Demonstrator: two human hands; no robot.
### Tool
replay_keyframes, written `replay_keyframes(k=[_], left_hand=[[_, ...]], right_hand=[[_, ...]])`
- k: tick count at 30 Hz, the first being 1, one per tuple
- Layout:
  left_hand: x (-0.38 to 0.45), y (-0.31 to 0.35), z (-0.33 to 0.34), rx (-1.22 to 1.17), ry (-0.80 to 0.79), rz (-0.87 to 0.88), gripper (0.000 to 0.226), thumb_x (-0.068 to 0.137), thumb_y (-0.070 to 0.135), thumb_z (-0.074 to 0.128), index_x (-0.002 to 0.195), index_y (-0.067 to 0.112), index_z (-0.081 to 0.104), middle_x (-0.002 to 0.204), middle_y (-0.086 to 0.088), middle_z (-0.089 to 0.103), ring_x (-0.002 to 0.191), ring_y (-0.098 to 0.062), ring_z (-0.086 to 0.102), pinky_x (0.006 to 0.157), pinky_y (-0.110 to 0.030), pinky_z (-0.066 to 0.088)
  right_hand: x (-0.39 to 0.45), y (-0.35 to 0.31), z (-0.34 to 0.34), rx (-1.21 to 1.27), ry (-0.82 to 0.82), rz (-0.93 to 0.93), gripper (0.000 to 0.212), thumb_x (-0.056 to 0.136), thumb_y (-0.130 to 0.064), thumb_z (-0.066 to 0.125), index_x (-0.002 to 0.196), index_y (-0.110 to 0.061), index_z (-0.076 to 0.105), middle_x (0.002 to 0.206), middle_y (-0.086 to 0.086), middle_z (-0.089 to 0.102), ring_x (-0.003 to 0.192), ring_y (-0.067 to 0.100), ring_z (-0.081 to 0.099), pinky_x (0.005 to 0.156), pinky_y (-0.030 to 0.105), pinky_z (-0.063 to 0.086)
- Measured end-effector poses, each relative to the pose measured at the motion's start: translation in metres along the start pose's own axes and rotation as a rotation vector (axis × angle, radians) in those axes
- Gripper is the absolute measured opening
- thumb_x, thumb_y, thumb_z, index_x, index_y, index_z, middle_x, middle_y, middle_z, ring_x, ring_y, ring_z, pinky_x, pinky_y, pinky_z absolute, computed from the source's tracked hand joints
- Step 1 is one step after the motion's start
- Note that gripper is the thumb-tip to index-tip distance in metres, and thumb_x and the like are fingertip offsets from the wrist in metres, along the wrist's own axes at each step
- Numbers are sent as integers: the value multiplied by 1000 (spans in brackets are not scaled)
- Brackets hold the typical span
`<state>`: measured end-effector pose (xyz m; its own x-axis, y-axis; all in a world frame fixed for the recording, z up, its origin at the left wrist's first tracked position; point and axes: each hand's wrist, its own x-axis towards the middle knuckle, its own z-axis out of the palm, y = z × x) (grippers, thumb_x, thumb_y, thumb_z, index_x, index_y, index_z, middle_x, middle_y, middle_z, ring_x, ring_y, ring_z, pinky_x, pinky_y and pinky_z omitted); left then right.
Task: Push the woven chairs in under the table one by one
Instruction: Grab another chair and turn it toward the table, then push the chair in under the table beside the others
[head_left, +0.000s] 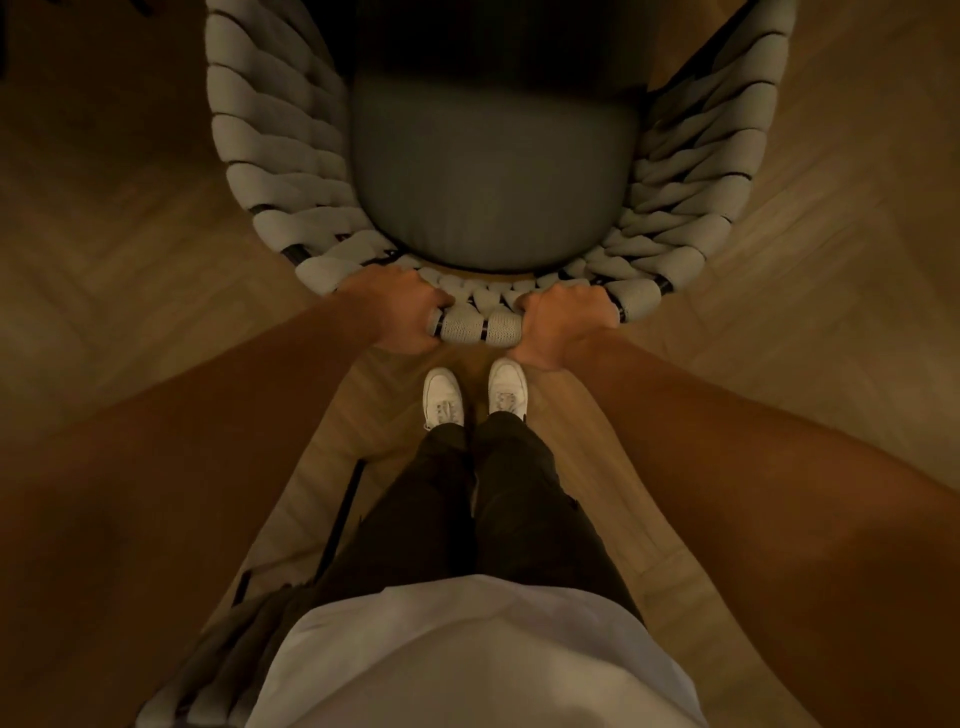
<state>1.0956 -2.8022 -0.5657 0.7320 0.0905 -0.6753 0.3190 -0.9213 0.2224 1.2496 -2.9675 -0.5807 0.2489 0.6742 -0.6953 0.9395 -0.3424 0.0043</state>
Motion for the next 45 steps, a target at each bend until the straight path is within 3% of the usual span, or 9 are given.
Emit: replay_keyframes(k=[4,8,14,18,21,24,28,42,45], left_hand=[[-9,5,6,-11,101,-81,56,79,70,47,128,45,59,114,7,70,101,-22,66,86,-40,54],[-18,15,18,-5,252,-158,40,84,55,60,117,34,67,107,3,71,98,-21,65,86,-37,50],[-43,26,41,-164,394,-199,57,88,44,64,139,22,52,141,-5,55,136,-24,44,121,-44,18],[-74,31,50,-255,444,-223,68,91,30,63,153,18,37,159,-7,34,151,-27,20,123,-42,5],[-98,34,63,-338,480,-296,72,95,28,60,158,20,26,166,-4,18,154,-24,8,123,-42,8],[-132,36,87,-464,518,-422,69,97,29,59,157,19,27,166,-5,17,153,-25,13,123,-43,11],[-190,39,138,-602,618,-613,63,96,25,61,153,14,36,163,-10,26,151,-29,23,121,-44,17],[-371,150,338,-764,725,-1470,68,92,27,60,153,15,33,166,-12,15,154,-31,3,125,-49,3],[-379,176,359,-922,793,-1632,78,92,29,59,158,11,21,167,-13,6,154,-30,-2,125,-48,4]], right_hand=[[-2,-1,0,25,20,-7,56,79,-70,57,115,-27,65,97,2,65,87,26,63,68,38,41],[-4,-3,-4,67,-26,27,60,81,-64,60,128,-27,60,113,5,66,99,29,65,74,40,46],[-7,-8,-20,146,-204,12,64,85,-48,65,142,-23,51,129,7,61,114,30,60,92,44,51],[-12,-23,-42,159,-256,-129,86,87,-45,69,158,-20,27,151,14,46,130,34,52,103,46,48],[-15,-49,-61,137,-169,-267,98,90,-48,67,162,-18,8,165,14,24,146,36,33,120,50,28],[-19,-90,-79,64,-19,-410,99,91,-43,65,162,-16,2,170,11,3,154,32,13,126,50,8],[-31,-156,-88,0,145,-539,99,91,-37,66,163,-16,3,170,10,-2,156,28,4,127,47,3],[-133,-397,7,-483,-18,-1019,103,92,-34,69,163,-17,-4,169,11,-10,156,27,-2,126,43,-2],[-156,-441,28,-600,-58,-1159,103,92,-29,68,162,-17,-6,169,12,-13,156,28,-5,125,42,-5]])
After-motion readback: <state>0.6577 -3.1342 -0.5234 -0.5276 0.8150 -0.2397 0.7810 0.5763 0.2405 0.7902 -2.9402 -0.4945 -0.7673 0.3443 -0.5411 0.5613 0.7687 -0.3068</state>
